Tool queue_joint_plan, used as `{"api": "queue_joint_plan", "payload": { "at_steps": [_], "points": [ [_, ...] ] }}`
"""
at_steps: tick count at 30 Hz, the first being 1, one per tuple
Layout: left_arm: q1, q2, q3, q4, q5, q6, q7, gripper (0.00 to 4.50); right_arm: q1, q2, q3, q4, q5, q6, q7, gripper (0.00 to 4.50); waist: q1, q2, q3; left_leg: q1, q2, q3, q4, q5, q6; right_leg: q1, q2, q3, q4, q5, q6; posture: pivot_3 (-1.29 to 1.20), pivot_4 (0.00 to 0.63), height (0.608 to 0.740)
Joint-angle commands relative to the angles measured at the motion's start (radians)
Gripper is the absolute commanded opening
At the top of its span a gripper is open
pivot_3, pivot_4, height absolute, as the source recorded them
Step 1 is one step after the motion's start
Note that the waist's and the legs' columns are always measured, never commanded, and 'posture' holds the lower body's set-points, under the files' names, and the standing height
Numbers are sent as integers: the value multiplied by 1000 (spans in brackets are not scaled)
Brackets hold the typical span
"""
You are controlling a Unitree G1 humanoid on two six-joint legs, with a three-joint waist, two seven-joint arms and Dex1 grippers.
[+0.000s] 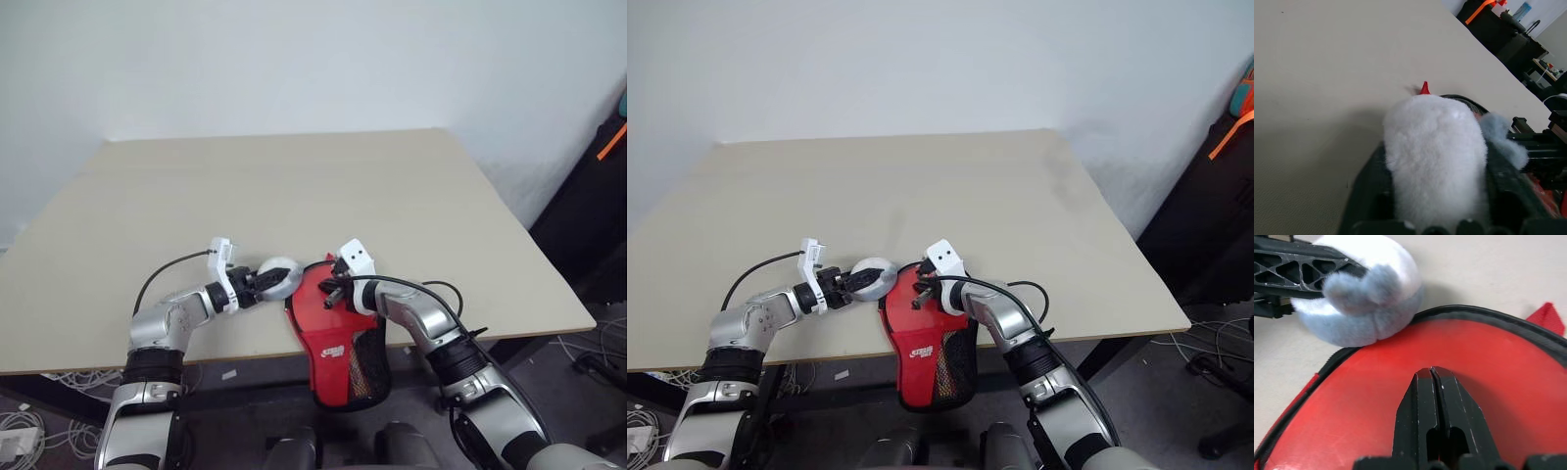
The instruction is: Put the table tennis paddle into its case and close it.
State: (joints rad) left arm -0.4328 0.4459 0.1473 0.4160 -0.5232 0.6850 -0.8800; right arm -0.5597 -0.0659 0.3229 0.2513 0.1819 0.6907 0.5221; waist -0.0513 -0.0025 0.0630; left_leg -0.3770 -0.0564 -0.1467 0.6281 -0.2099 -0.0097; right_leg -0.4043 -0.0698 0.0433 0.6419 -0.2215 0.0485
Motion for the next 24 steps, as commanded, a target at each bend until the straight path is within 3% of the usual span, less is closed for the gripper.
{"api": "queue_joint_plan", "payload": {
  "at_steps": [1,3,12,24],
  "points": [
    [-14,-7,-3,-25,8,-1,16,864,6,0,-22,28,-13,-54,2,0,0,0,0,0,0,0,0,0,0,0,0,0,0,0,0,0,0,739],
    [-31,-3,1,-15,13,-8,25,596,10,2,-25,42,-14,-84,9,0,0,0,0,0,0,0,0,0,0,0,0,0,0,0,0,0,0,739],
    [-142,26,10,82,61,-69,44,596,51,4,7,103,-46,-183,46,0,-1,0,0,0,0,0,0,0,0,0,0,0,0,0,0,0,0,739],
    [-312,-35,2,306,139,-196,77,596,83,7,35,131,-92,-228,80,0,-1,-7,-7,1,0,-1,0,0,0,1,1,0,0,0,0,0,0,739]
  ]
}}
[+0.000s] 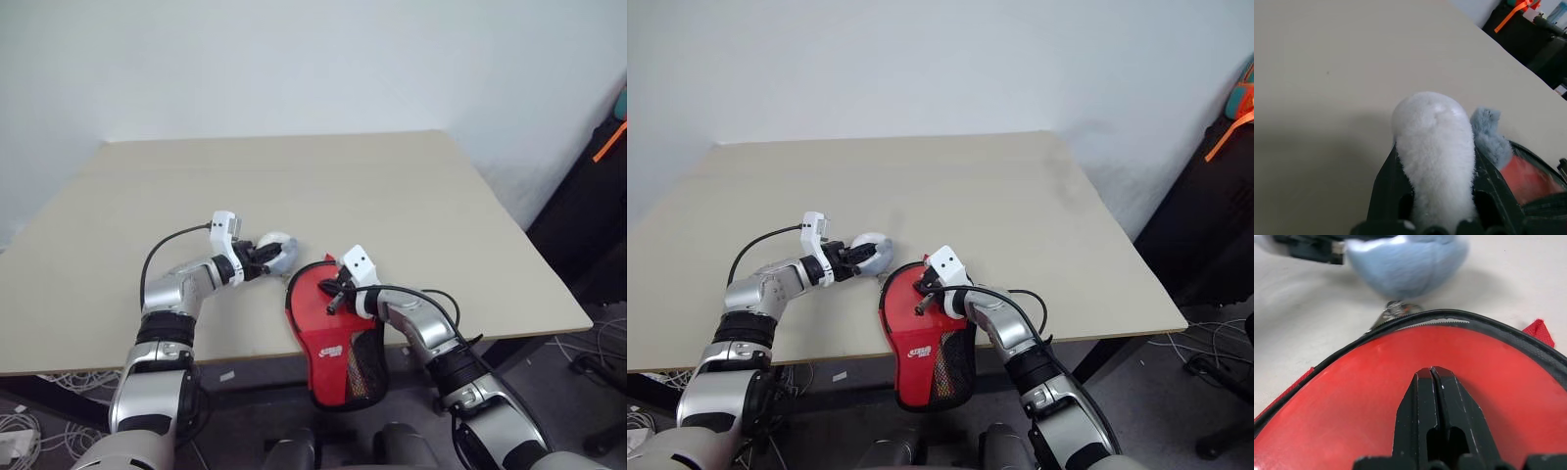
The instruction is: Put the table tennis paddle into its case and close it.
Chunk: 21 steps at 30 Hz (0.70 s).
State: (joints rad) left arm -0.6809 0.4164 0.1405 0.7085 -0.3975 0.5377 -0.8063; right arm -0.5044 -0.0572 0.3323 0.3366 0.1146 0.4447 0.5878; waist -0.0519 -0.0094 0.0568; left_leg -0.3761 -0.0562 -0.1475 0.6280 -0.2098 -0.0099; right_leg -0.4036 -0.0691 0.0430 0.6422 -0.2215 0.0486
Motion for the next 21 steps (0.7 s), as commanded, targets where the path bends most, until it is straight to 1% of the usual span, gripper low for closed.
{"api": "queue_joint_plan", "payload": {
  "at_steps": [1,6,16,21],
  "points": [
    [-77,-12,5,30,21,-61,2,596,29,-2,28,47,-27,16,16,0,0,-1,-1,0,0,0,0,0,0,0,0,0,0,0,0,0,0,739],
    [-153,-43,-4,133,59,-122,-1,596,40,0,35,50,-40,9,23,0,0,-3,-3,0,0,0,0,0,0,1,0,0,0,0,0,0,0,739],
    [-376,-137,-9,414,141,-279,23,596,52,9,39,44,-57,9,29,0,0,-4,-3,1,0,0,0,0,0,2,0,-1,0,0,0,0,0,739],
    [-451,-192,-5,490,172,-329,29,596,56,11,40,39,-62,11,28,0,0,-4,-3,1,0,-1,0,0,0,3,0,-1,0,0,1,0,0,739]
  ]
}}
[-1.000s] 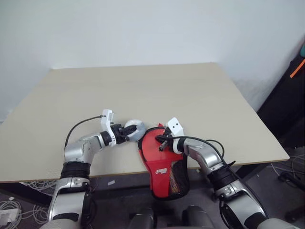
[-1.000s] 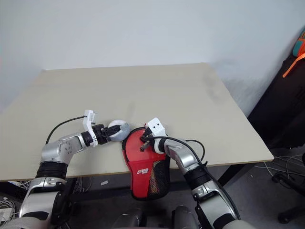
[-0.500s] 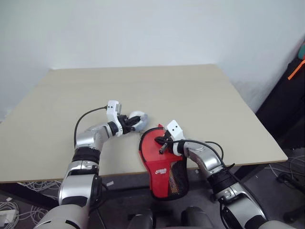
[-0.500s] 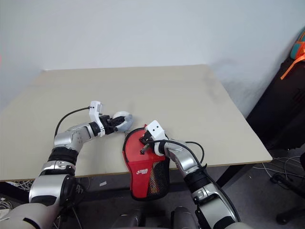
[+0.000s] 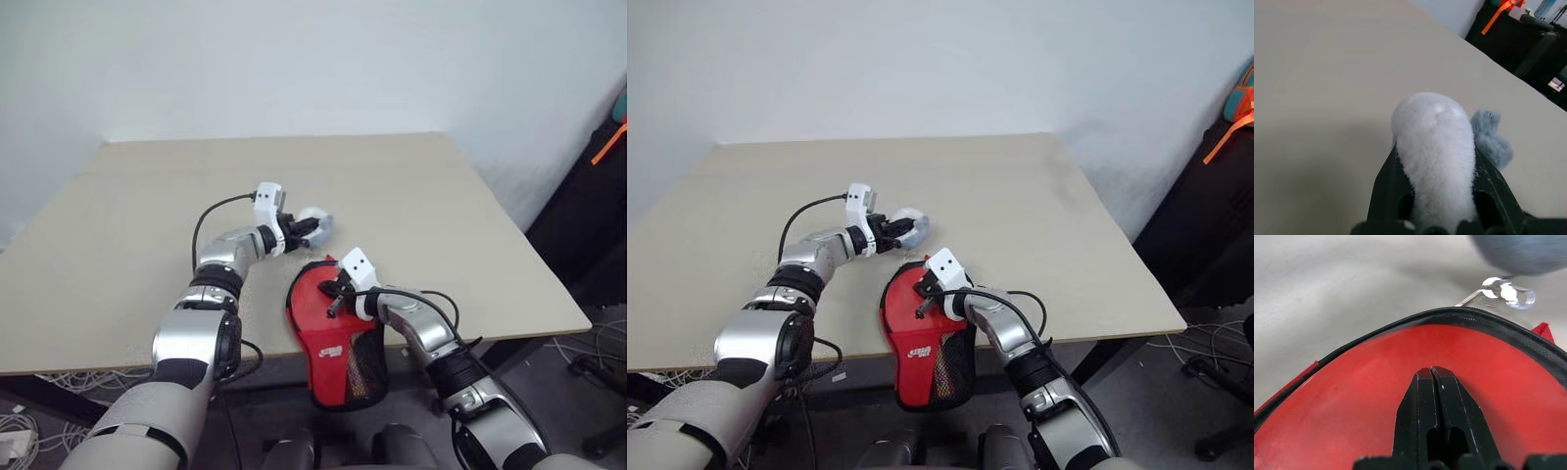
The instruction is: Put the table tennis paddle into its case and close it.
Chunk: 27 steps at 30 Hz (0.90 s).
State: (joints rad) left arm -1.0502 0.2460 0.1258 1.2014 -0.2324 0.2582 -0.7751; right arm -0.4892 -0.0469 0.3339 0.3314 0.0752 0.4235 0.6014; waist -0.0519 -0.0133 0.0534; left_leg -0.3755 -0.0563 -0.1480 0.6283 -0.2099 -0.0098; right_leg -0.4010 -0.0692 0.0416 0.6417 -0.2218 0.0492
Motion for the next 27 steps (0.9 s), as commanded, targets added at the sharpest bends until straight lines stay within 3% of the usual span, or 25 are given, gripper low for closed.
{"api": "queue_joint_plan", "payload": {
  "at_steps": [1,6,18,22,27],
  "points": [
    [-91,-35,7,2,12,-53,-12,596,42,-1,38,41,-22,33,14,0,0,0,0,0,0,0,0,0,0,0,0,0,0,0,0,0,0,739],
    [-82,-78,-42,-7,61,-32,-116,596,48,-9,30,24,-21,41,11,0,0,0,0,0,0,0,0,0,0,1,0,0,0,0,0,0,0,739],
    [40,-40,-179,-72,163,29,-343,596,55,-32,22,-98,-10,109,10,0,0,1,0,0,0,0,0,0,0,1,0,0,0,0,0,0,0,739],
    [78,-30,-219,-101,191,26,-370,596,69,-79,33,-234,-7,180,22,0,1,1,0,0,0,0,0,0,0,1,0,0,0,-1,1,0,0,739],
    [87,-36,-196,-125,174,30,-352,2286,64,-186,10,-507,27,398,35,0,1,1,0,-1,0,0,2,0,1,1,-1,0,0,-1,1,0,0,739]
  ]
}}
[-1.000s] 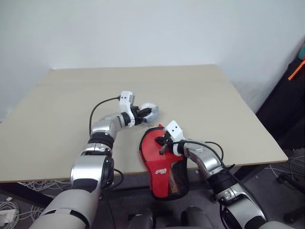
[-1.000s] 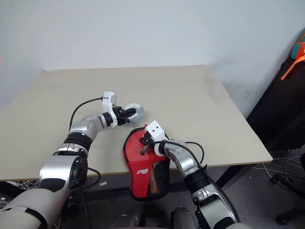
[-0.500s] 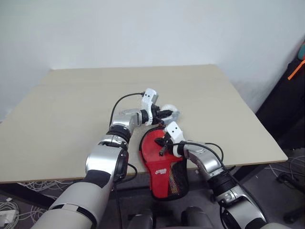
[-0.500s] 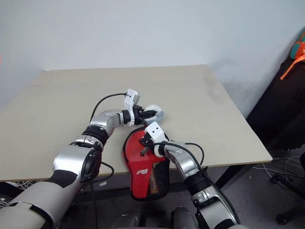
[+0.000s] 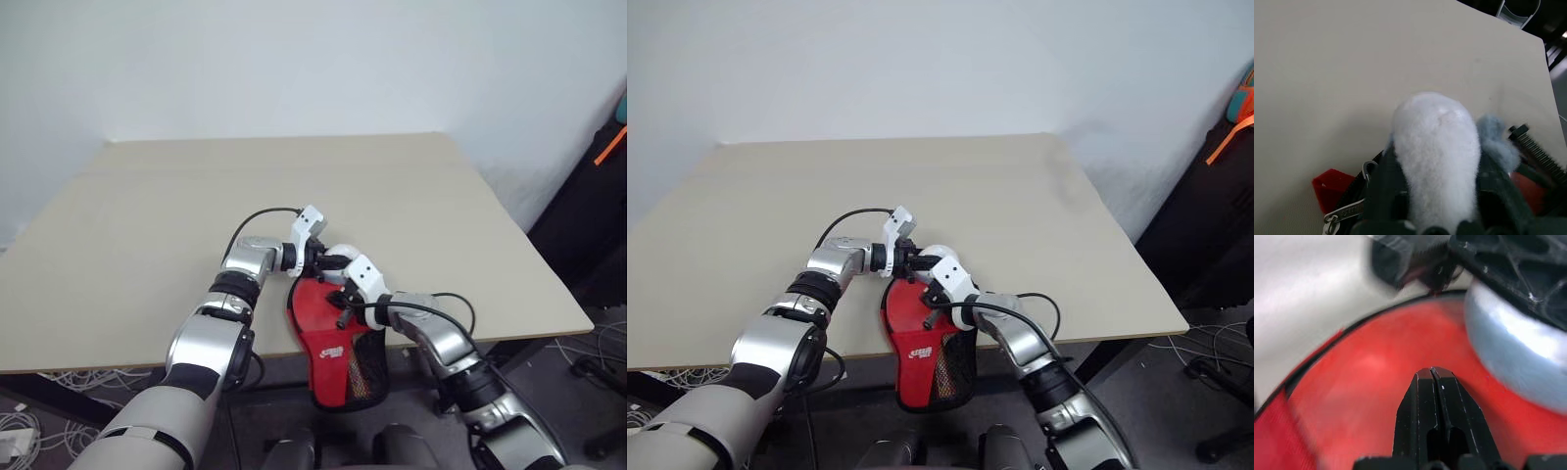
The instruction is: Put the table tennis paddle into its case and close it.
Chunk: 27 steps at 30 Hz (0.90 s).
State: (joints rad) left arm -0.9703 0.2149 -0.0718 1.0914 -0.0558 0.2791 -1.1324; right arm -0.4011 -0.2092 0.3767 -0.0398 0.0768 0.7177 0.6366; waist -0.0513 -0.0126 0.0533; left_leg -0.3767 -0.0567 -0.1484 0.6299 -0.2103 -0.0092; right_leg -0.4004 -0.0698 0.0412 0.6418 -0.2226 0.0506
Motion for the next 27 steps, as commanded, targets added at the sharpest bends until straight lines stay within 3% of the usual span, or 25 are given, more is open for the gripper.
{"api": "queue_joint_plan", "payload": {
  "at_steps": [1,6,9,20,21,24,27],
  "points": [
    [6,-7,7,-17,-8,12,6,2654,-28,-33,-40,-161,35,133,-1,0,0,0,0,0,0,0,0,0,0,0,0,0,0,0,0,0,0,739],
    [1,-16,31,-48,-36,27,-7,4493,-82,-108,-120,-311,114,295,27,0,0,0,0,-1,0,0,0,0,0,-1,0,-1,0,0,0,0,0,739],
    [1,-14,38,-92,-56,43,-21,4500,-111,-141,-145,-352,154,353,34,637,0,0,1,-1,0,0,0,0,0,-1,0,-1,0,0,0,0,0,739],
    [-10,33,94,-315,-156,171,6,4500,-186,-159,-150,-459,293,477,37,4465,0,0,1,-3,1,0,0,0,0,-4,0,0,0,0,0,0,0,739],
    [-9,41,98,-330,-164,180,6,4500,-198,-160,-155,-456,302,481,35,4465,0,0,1,-3,1,0,0,0,0,-3,0,0,0,0,0,0,0,739],
    [-12,68,129,-354,-184,197,39,3937,-230,-167,-165,-434,315,476,28,4500,0,0,1,-3,0,0,0,0,0,-4,0,0,0,0,0,0,0,739],
    [22,115,134,-408,-185,178,42,2955,-253,-178,-165,-376,305,445,20,4500,0,0,1,-3,0,0,0,0,0,-4,0,0,0,0,0,0,0,739]
  ]
}}
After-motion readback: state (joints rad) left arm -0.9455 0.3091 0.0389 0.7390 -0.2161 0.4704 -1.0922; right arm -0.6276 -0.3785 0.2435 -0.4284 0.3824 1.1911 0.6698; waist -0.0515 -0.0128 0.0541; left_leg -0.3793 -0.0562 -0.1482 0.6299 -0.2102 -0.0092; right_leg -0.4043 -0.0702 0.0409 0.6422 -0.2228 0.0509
